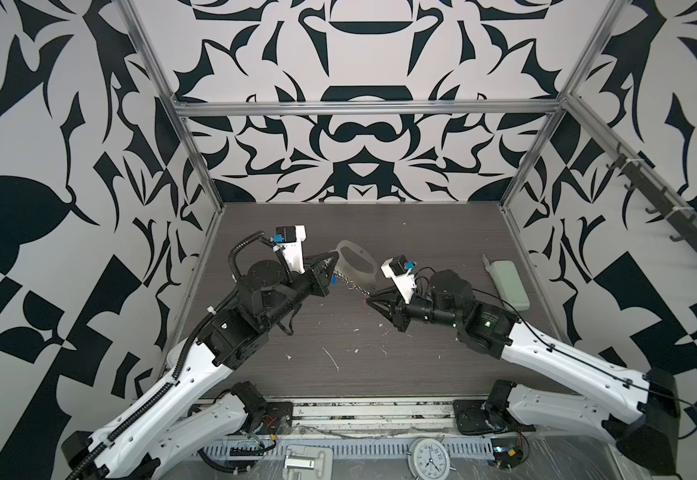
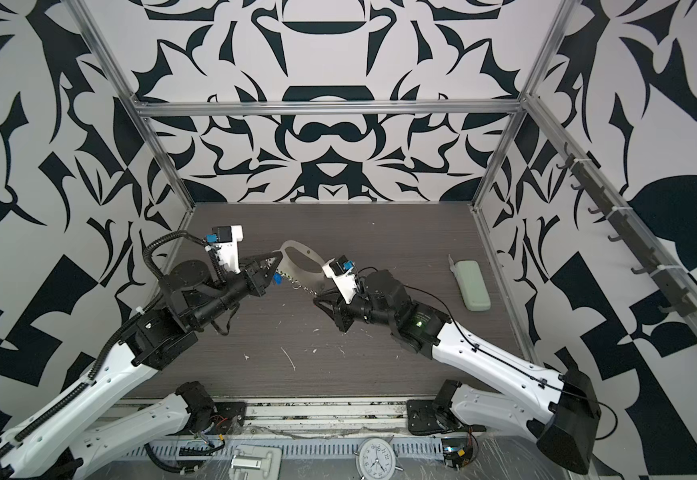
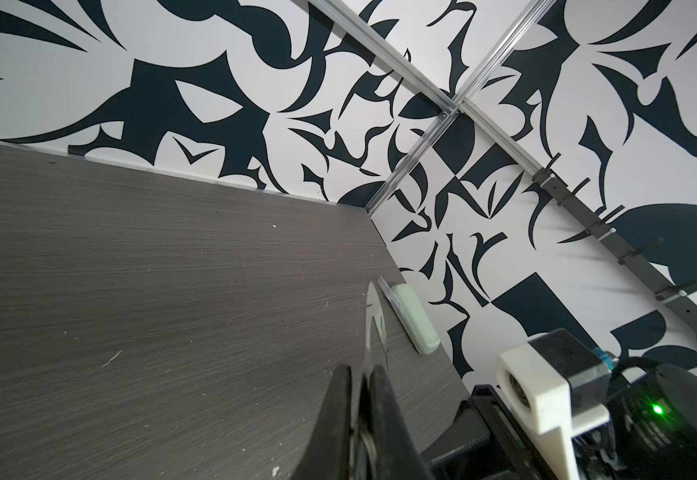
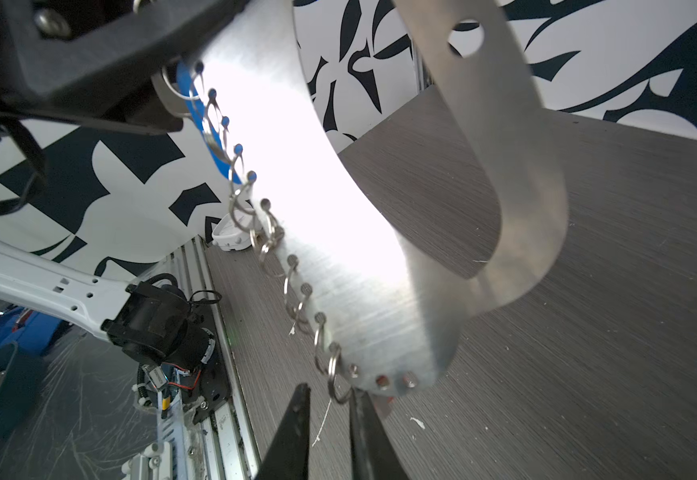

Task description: Remove the keys from the keyring

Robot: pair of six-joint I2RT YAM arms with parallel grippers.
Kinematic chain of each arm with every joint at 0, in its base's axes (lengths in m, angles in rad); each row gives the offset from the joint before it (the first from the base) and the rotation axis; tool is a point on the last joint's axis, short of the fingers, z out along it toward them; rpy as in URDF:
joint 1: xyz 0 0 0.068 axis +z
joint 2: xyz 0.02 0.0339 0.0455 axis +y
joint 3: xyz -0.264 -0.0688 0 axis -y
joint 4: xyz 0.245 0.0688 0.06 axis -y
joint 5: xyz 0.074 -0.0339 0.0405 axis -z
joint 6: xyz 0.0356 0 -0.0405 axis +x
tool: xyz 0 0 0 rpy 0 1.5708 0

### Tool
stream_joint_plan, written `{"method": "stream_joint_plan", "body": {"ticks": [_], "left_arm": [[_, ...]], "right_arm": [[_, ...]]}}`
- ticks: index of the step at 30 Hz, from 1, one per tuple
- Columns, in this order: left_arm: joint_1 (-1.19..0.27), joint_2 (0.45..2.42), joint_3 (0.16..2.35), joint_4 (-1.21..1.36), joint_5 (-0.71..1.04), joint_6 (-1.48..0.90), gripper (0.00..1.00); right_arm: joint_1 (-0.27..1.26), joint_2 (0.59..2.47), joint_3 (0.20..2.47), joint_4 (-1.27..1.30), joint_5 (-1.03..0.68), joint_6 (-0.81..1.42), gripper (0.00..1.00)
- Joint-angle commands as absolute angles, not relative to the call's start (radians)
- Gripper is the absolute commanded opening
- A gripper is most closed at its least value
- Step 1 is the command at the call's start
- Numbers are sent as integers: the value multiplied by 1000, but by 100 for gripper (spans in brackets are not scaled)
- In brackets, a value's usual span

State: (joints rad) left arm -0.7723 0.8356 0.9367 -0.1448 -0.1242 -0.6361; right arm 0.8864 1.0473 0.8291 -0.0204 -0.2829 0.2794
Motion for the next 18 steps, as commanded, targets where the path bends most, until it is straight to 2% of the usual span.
{"method": "stream_joint_plan", "body": {"ticks": [1, 7, 14, 18], "left_arm": [[-771, 834, 971, -97, -103, -653, 0], [-770, 836, 971, -94, -92, -660, 0], [-771, 830, 971, -97, -97, -661, 0], [-770, 819, 967, -105, -109, -660, 0]], "right_arm": [[891, 1045, 868, 40, -268, 264, 18], [891, 1045, 868, 43, -266, 261, 13], [891, 1035, 869, 27, -250, 250, 0], [892, 1021, 874, -3, -252, 243, 0]]}}
